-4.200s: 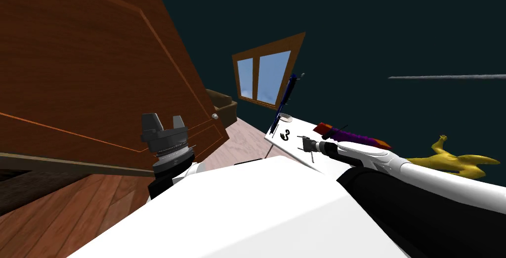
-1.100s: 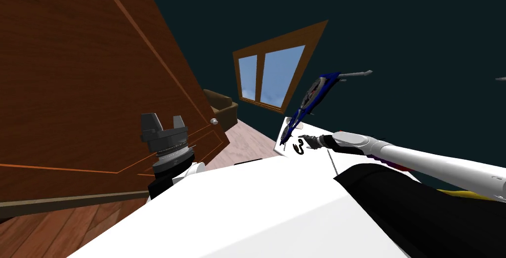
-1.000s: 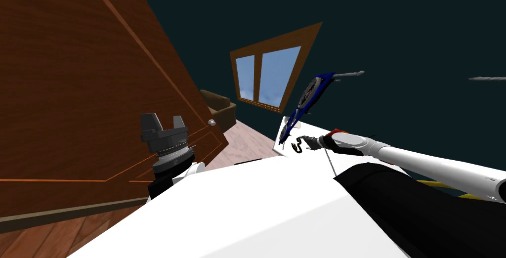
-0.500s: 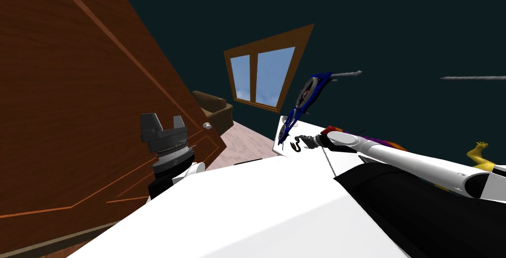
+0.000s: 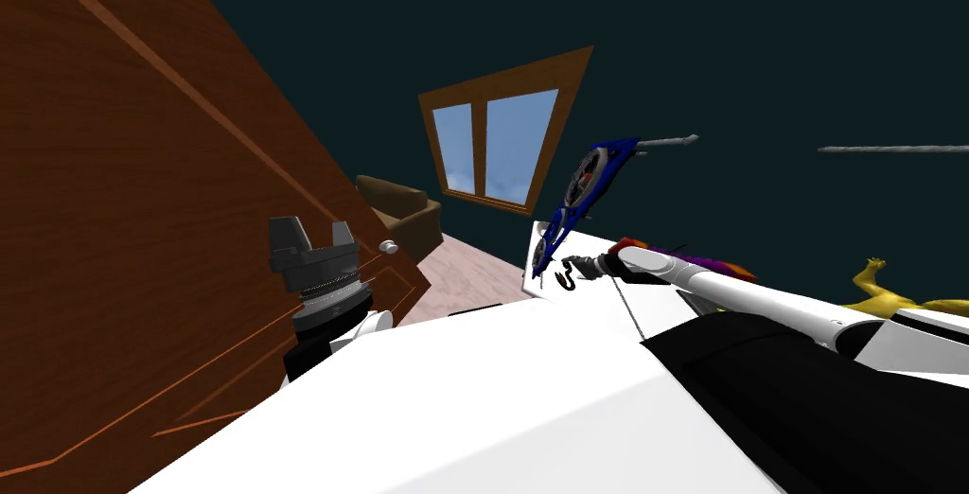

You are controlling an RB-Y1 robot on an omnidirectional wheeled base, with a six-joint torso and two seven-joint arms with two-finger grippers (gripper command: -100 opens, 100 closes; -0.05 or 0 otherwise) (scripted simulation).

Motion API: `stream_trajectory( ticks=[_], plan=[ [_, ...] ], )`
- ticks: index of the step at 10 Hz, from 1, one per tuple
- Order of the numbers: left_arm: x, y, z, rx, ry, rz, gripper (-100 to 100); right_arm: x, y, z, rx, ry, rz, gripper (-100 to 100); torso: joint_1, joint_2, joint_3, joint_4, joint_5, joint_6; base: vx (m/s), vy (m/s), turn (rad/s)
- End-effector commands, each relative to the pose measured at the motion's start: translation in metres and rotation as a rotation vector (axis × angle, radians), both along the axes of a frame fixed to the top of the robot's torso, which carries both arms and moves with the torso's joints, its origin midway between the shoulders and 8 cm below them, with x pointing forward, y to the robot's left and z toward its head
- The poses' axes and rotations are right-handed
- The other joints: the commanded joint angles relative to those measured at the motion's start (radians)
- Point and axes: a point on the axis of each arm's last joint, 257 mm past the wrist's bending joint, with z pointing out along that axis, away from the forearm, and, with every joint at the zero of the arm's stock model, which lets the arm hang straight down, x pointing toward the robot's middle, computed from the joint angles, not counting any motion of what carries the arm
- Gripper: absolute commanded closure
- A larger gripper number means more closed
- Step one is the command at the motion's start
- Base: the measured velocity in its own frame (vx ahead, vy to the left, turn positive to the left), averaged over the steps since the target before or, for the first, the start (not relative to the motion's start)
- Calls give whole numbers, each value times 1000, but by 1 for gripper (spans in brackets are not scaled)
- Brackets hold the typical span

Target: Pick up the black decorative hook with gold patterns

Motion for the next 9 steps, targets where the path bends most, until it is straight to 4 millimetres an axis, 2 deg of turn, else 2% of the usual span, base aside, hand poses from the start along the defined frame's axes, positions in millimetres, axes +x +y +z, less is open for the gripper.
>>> stream_trajectory(
  ticks=[1, 3, 4, 6, 7, 8, 9],
  plan=[
    [0, 0, 0, 0, 0, 0, 0, -5, 6, -13, 11, 35, 19, -100, 0, 0, 0, 0, 0, 0, 82, 43, -342],
    [0, 0, 0, 0, 0, 0, 0, 19, 8, -1, -10, 0, 56, -100, -1, -1, -1, -2, -2, 2, 56, 37, -78],
    [0, 0, 0, 0, 0, 0, 0, 6, 14, -19, 4, 50, 67, -100, -2, 1, 0, -1, -3, 1, 63, 32, -268],
    [0, 0, 0, 0, 0, 0, 0, 32, 17, -5, -20, 13, 105, -100, -3, 0, -1, -3, -5, 4, 50, 32, -113],
    [0, 0, 0, 0, 0, 0, 0, 23, 14, -7, -17, 24, 93, -100, -5, 2, -1, -3, -5, 3, 7, 5, 11],
    [0, 0, 0, 0, 0, 0, 0, 24, 14, -6, -17, 23, 97, 100, -6, 3, 0, -2, -6, 3, 0, 0, 0],
    [0, 0, 0, 0, 0, 0, 0, 23, 13, -7, -18, 25, 96, 100, -7, 4, 1, -2, -6, 3, 0, 0, 0]
  ],
)
